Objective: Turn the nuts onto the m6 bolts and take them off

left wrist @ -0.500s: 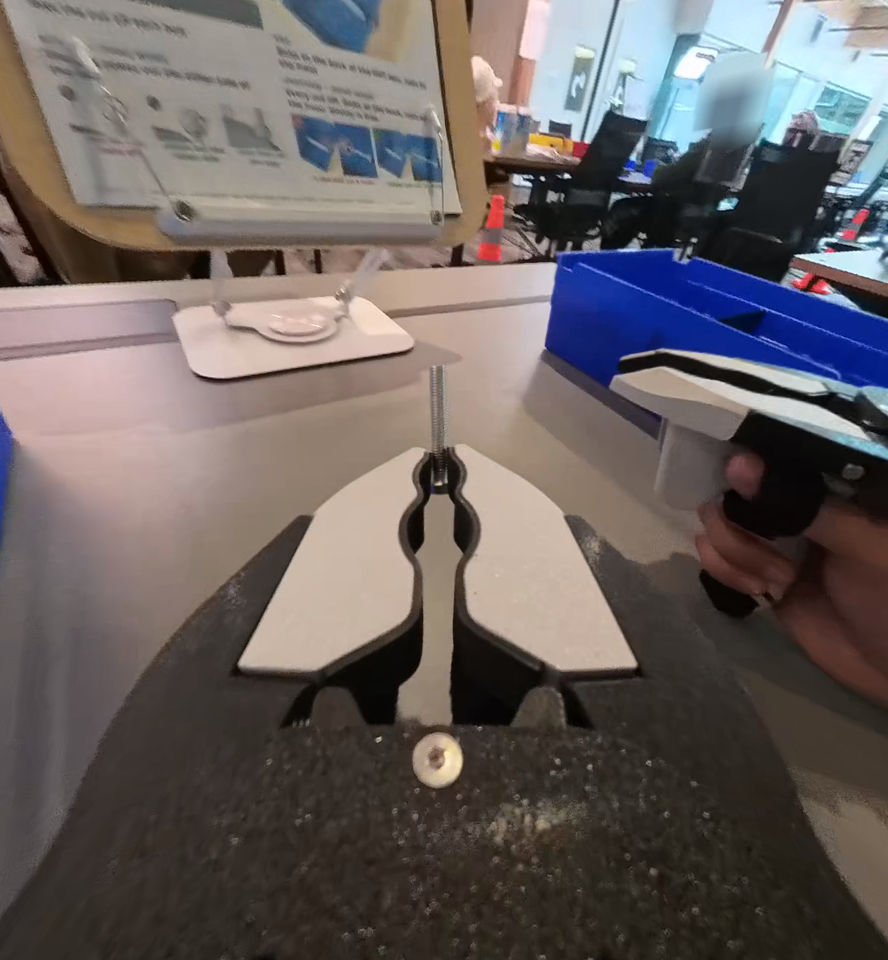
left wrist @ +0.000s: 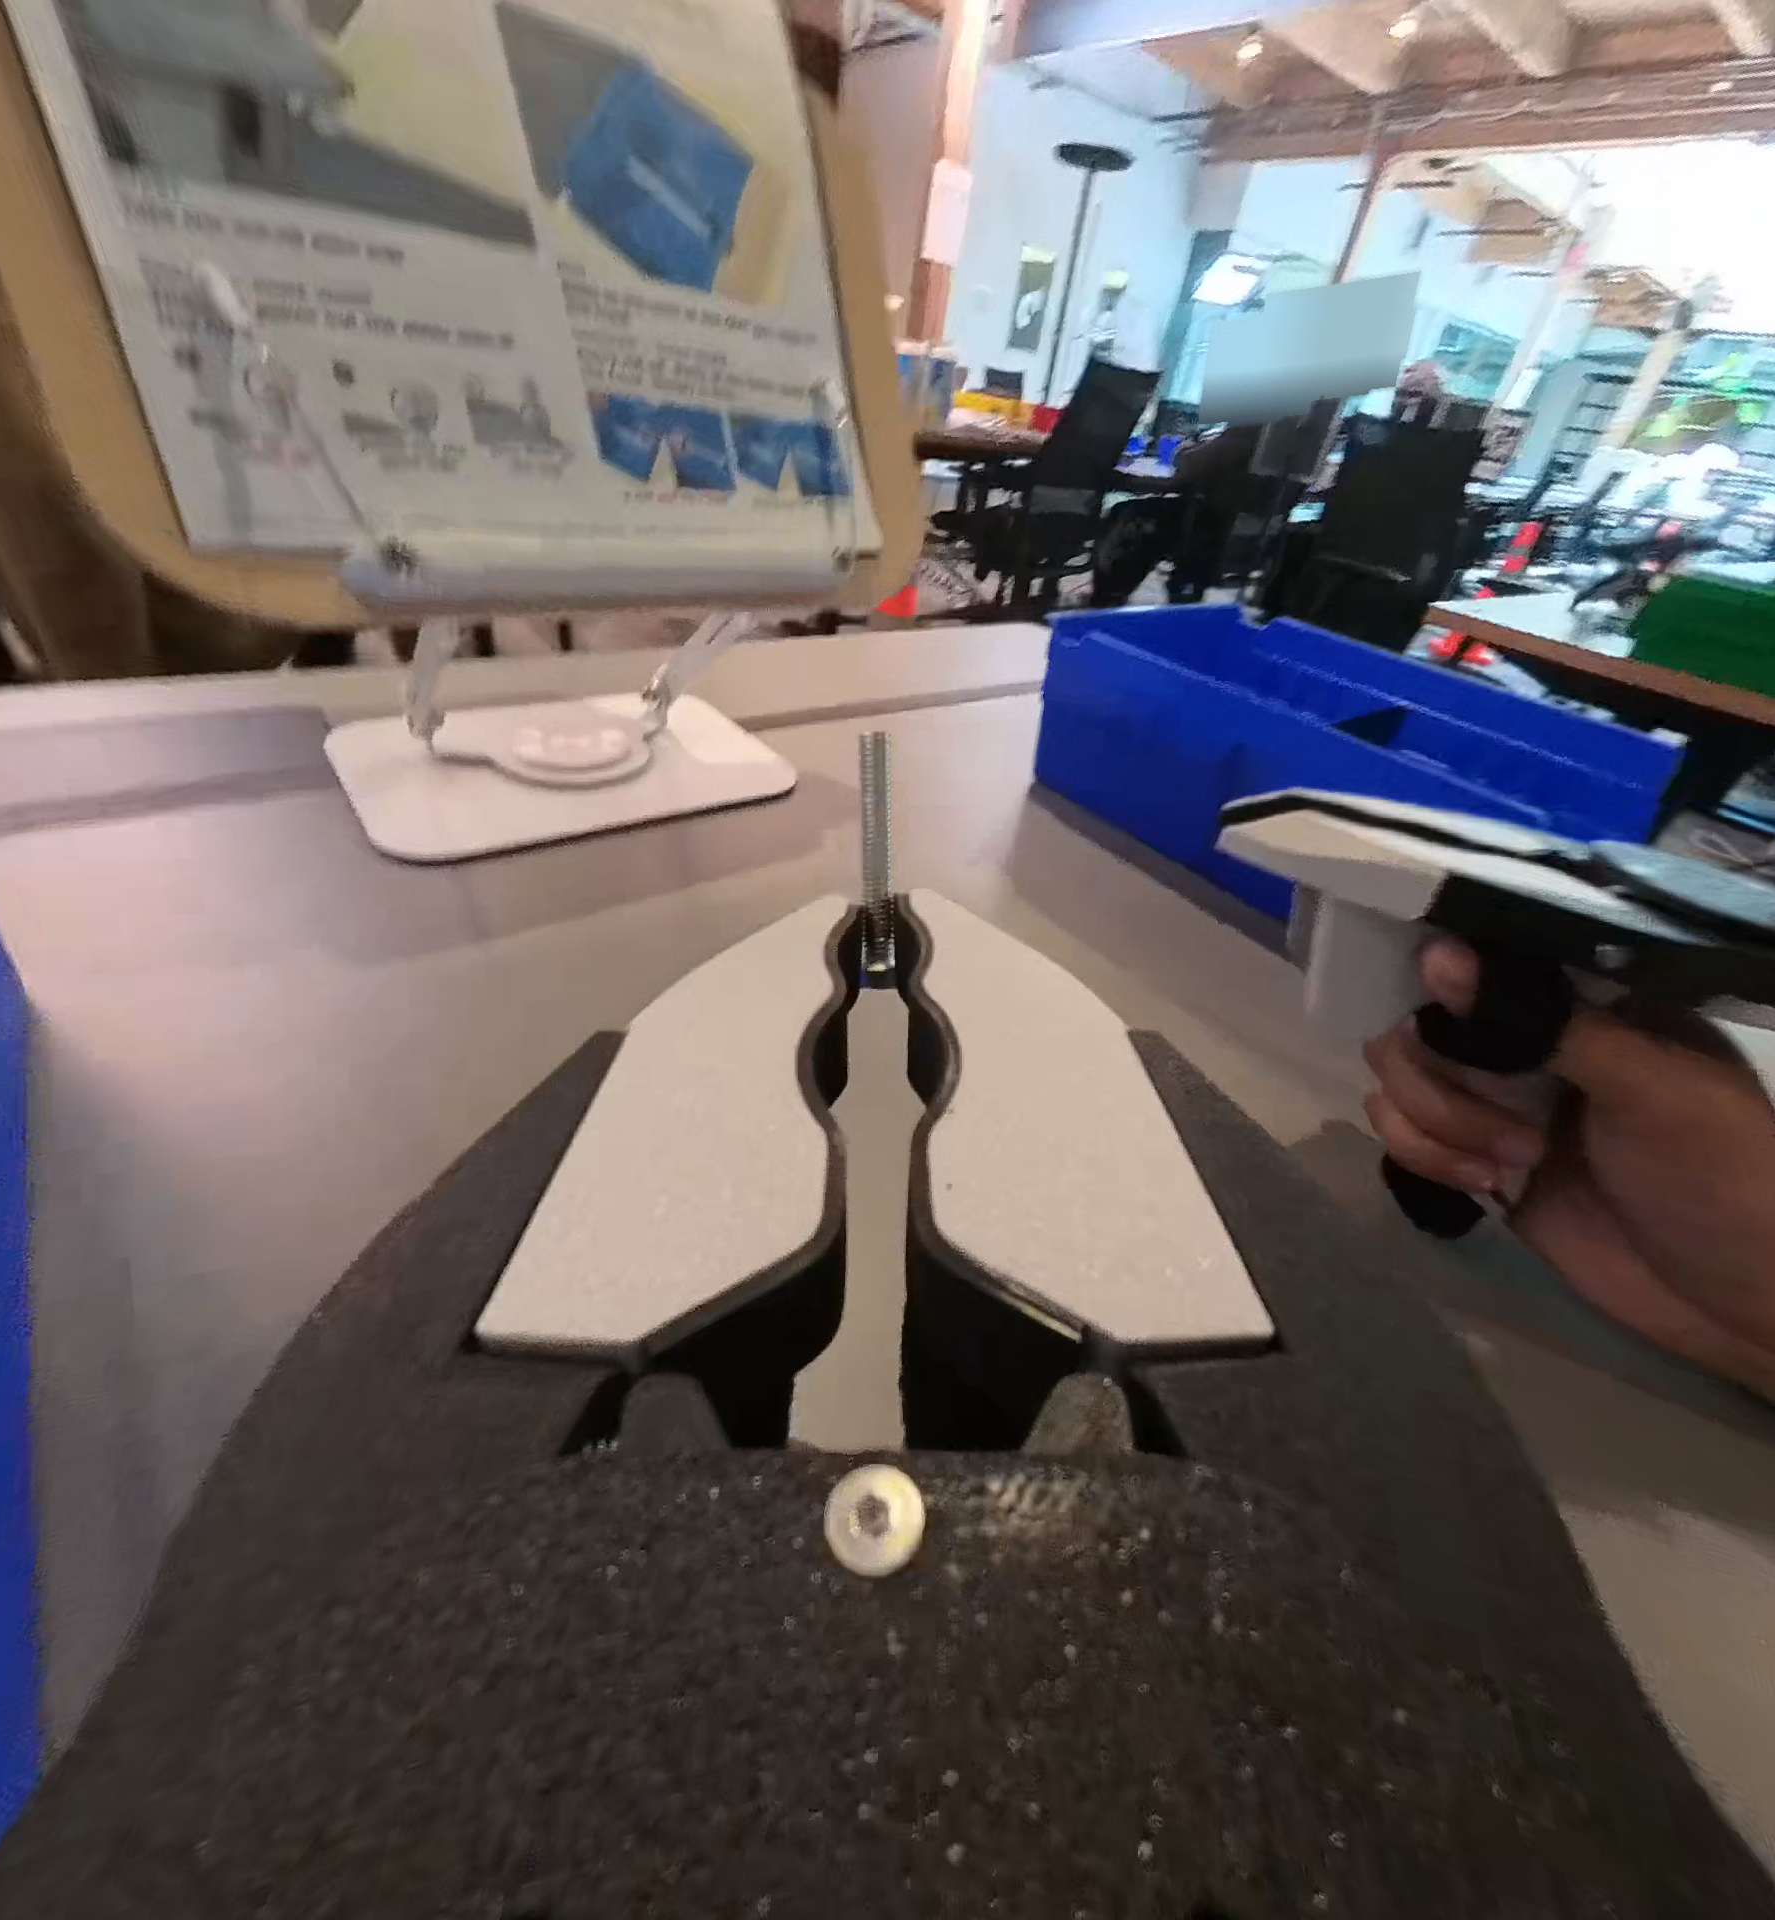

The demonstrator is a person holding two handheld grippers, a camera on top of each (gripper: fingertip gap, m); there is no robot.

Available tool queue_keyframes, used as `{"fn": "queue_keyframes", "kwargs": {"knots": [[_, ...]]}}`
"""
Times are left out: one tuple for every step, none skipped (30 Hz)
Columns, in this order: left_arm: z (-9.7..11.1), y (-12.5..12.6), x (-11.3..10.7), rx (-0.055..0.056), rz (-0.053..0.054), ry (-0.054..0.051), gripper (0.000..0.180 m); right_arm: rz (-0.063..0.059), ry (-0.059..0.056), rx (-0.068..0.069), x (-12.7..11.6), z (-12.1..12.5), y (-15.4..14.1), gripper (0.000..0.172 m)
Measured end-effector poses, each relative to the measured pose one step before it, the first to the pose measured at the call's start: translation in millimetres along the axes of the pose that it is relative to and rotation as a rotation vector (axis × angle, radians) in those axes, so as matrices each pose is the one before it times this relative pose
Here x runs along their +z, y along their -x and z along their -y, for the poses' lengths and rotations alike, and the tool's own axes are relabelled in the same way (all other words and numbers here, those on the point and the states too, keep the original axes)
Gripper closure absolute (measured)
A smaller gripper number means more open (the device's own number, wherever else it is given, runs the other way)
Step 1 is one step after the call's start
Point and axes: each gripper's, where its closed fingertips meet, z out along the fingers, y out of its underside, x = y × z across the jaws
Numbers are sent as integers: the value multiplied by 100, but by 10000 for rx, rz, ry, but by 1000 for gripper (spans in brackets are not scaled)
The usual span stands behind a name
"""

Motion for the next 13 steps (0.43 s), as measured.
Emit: {"fn": "queue_keyframes", "kwargs": {"knots": [[1048, -232, -519, 148, -317, -111, 176, -8, 18, -3, 9, -19, -41, 153], [1018, -348, -620, 71, -430, -62, 175, 40, 24, 6, 18, -22, 66, 153], [867, -278, -728, 67, -373, 3, 175, 61, 23, -30, 57, -8, 120, 152], [784, 68, -883, 145, -87, -82, 176, 97, 59, -110, 86, -49, 228, 151], [568, 141, -928, 188, -19, -69, 175, 188, 111, -175, 147, -90, 446, 151], [218, 154, -849, 134, -18, 54, 175, 360, 244, -140, 271, -170, 798, 150], [-28, 460, -856, 45, 216, 57, 175, 823, 487, -124, 420, -306, 1591, 151], [-143, 810, -887, -69, 475, -28, 175, 1099, 752, -147, 626, -531, 2148, 151], [-239, 645, -808, -175, 302, -69, 176, 1113, 960, -151, 853, -693, 2343, 148], [-349, 543, -684, -206, 186, 0, 176, 1301, 1029, -352, 1027, -707, 2736, 144], [-425, 818, -619, -168, 355, 51, 175, 1050, 979, -665, 1184, -543, 2471, 146], [-429, 855, -589, -129, 363, 57, 175, 414, 748, -901, 1363, -182, 1635, 148], [-304, 666, -562, -86, 225, 11, 175, 149, 595, -979, 1461, 39, 1212, 148]]}}
